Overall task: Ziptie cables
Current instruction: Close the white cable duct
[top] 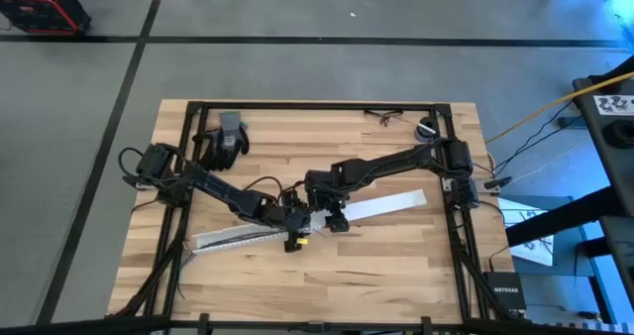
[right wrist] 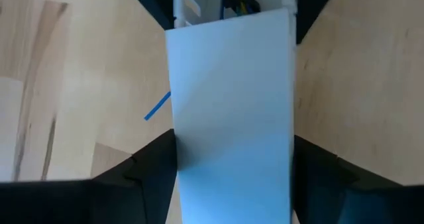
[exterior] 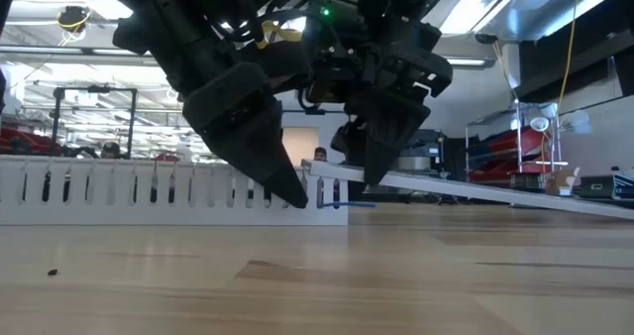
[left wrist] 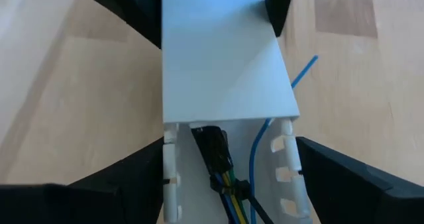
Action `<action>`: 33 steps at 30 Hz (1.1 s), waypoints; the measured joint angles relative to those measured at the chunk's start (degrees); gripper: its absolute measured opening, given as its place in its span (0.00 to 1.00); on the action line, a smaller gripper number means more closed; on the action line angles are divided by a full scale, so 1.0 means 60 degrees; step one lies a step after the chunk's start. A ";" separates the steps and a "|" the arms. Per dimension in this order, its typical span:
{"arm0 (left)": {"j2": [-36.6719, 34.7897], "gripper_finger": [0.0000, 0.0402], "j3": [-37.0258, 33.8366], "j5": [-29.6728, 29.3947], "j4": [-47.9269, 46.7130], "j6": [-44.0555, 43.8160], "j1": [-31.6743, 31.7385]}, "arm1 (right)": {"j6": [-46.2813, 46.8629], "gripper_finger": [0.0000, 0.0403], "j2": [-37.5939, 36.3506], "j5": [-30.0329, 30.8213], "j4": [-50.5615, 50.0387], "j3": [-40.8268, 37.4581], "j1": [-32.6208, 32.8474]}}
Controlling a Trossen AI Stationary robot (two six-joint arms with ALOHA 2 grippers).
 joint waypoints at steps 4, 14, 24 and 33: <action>0.0004 0.75 0.0000 -0.0007 -0.0011 -0.0008 0.0000 | 0.0251 0.59 0.0020 0.0022 -0.0011 0.0000 -0.0003; -0.0377 0.75 0.0025 -0.0480 -0.0317 0.0151 0.0011 | 0.0282 0.59 0.0046 0.0082 0.0022 0.0011 -0.0011; -0.1121 0.75 0.0047 -0.0837 -0.0933 0.0149 0.0008 | 0.0211 0.59 0.0061 0.0113 0.0025 0.0011 -0.0007; -0.1553 0.75 0.0047 -0.1321 -0.1018 -0.0489 0.0011 | 0.0203 0.59 0.0061 0.0037 0.0021 0.0011 0.0000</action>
